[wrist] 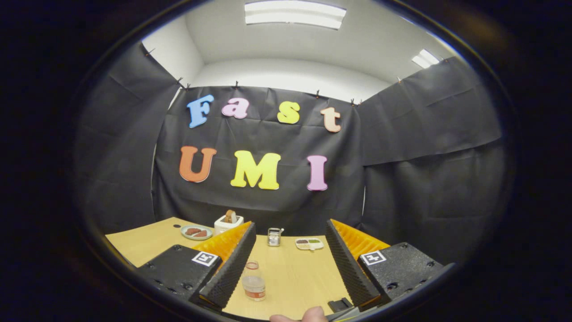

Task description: Take the bottle from table, then pour the juice into the cup, finally place the bottle on the coaster

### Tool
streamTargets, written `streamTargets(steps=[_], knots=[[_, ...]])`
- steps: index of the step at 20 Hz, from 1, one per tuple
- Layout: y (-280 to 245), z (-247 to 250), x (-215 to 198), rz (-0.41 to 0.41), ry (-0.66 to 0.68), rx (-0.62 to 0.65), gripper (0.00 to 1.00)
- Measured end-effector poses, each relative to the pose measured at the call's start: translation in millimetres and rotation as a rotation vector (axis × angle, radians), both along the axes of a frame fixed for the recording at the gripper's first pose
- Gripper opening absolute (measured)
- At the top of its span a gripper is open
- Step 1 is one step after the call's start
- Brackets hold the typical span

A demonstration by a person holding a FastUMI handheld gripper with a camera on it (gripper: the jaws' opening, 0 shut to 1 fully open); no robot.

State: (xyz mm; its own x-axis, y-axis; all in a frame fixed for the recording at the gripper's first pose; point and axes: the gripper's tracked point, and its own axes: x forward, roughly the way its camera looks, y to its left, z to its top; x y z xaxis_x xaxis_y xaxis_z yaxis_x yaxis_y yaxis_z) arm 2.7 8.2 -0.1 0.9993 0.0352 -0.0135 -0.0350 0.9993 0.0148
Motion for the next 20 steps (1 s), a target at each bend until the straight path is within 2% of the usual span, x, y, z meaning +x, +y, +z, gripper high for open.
streamTargets(steps=[11, 20], knots=[[7.1, -4.6, 4.6, 0.031, 0.012, -0.004, 1.00], [26.7, -56.9, 5.4, 0.106, 0.110, 0.036, 1.00]])
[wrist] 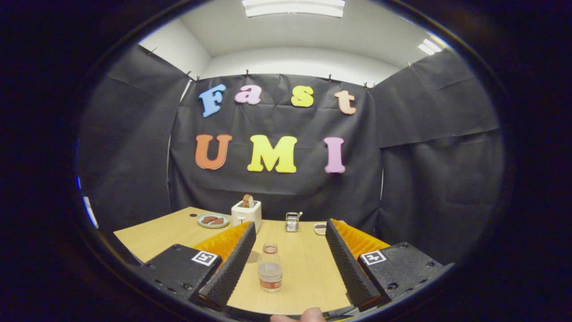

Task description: Take the bottle from table, then pour the juice into the cup, finally place the bottle on the coaster

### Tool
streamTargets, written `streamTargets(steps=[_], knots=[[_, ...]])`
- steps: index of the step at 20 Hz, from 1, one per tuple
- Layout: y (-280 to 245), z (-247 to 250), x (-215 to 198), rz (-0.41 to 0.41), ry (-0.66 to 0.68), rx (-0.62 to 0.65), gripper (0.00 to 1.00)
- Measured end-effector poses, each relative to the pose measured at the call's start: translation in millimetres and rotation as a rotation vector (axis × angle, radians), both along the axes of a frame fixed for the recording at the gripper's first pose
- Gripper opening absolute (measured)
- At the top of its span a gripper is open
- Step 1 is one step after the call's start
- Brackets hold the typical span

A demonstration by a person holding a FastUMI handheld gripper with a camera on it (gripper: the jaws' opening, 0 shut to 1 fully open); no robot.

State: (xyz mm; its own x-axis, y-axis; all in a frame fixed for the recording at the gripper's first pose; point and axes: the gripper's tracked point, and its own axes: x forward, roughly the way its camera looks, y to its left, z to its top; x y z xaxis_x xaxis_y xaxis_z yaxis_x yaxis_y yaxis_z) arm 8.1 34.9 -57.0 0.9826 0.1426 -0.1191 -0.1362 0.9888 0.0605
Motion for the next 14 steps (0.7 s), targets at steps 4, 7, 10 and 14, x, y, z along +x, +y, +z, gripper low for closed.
streamTargets(steps=[4, 7, 10, 14], knots=[[5.0, -26.2, 0.1, 0.016, 0.031, 0.008, 1.00], [9.4, -48.7, 3.7, 0.034, 0.041, 0.010, 1.00], [18.6, -88.6, 7.8, 0.050, 0.092, 0.023, 1.00], [26.2, -139.3, 18.1, 0.054, 0.145, 0.017, 1.00]])
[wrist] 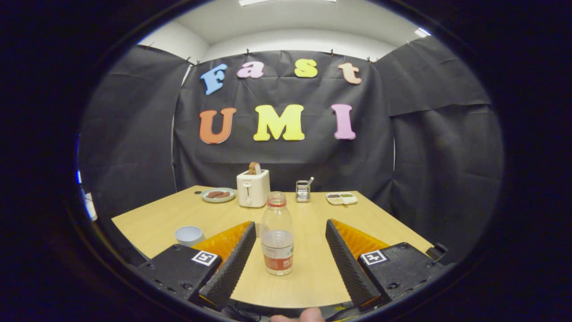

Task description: Take the bottle from table, then pour the juice into the cup, finally place the bottle on the coaster

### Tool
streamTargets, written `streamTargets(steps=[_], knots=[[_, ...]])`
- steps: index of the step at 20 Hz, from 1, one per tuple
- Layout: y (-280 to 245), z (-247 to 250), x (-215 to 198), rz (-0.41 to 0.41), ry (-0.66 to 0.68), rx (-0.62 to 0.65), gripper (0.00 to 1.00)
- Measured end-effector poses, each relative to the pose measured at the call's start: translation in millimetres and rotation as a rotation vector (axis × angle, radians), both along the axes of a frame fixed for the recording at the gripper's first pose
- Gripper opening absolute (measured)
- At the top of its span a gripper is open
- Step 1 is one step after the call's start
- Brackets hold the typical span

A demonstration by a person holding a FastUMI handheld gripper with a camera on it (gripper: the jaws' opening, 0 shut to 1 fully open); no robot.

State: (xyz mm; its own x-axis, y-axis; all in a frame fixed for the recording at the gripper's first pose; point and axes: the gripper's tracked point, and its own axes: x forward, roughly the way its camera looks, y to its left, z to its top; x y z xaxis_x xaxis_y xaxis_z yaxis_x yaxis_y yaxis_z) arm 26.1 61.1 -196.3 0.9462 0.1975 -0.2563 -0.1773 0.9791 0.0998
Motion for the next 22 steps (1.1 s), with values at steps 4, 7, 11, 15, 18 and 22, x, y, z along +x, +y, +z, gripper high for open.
streamTargets(steps=[4, 7, 11, 15, 18, 22], knots=[[8.9, -45.2, 11.4, 0.025, 0.020, -0.075, 1.00], [21.4, -69.0, 20.0, 0.044, 0.034, -0.105, 1.00], [35.8, -90.8, 37.0, 0.052, 0.065, -0.071, 1.00], [47.2, -104.1, 53.1, 0.061, 0.102, -0.013, 1.00], [50.9, -110.6, 64.3, 0.059, 0.125, 0.027, 1.00], [52.2, -114.4, 76.6, 0.044, 0.158, 0.067, 1.00]])
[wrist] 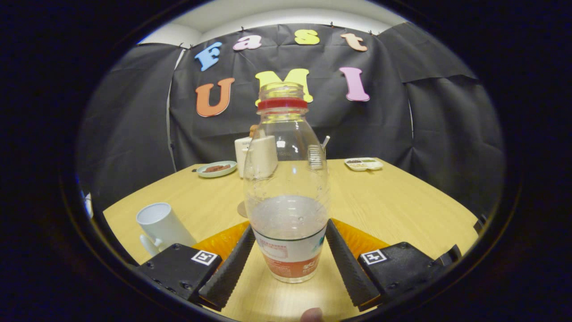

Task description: Take the bottle from table, then pour the juice into the cup, finally place the bottle on the coaster

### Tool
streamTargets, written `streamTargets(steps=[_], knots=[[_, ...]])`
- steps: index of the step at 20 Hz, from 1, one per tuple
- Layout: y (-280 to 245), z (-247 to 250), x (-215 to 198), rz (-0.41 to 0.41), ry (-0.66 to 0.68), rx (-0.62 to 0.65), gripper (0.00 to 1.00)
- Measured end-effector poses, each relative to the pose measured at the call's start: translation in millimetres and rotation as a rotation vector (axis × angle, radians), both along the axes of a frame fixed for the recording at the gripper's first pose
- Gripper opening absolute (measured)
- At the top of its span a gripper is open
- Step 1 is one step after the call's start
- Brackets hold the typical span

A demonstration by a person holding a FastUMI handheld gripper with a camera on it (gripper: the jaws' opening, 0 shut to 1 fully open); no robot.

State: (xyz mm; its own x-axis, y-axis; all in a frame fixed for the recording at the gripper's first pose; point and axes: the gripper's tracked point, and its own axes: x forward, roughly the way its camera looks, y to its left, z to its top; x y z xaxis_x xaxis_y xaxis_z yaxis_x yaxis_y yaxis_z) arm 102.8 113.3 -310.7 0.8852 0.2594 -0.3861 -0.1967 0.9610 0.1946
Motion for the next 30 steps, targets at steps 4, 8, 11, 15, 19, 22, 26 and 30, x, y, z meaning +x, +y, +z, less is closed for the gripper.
streamTargets(steps=[4, 8, 11, 15, 19, 22, 26, 30], knots=[[6.2, 3.5, 4.9, -0.005, 0.031, 0.039, 0.85], [14.6, 17.1, 5.6, 0.027, 0.001, -0.043, 0.80], [17.6, 27.2, 6.4, 0.072, -0.032, -0.168, 0.78], [15.7, 42.2, 7.7, 0.126, -0.087, -0.349, 0.79], [13.5, 49.5, 9.2, 0.182, -0.122, -0.519, 0.79], [11.6, 51.0, 9.3, 0.216, -0.152, -0.634, 0.79], [14.6, 43.8, 8.1, 0.282, -0.192, -0.845, 0.79], [23.1, 29.8, 3.5, 0.363, -0.221, -1.037, 0.79]])
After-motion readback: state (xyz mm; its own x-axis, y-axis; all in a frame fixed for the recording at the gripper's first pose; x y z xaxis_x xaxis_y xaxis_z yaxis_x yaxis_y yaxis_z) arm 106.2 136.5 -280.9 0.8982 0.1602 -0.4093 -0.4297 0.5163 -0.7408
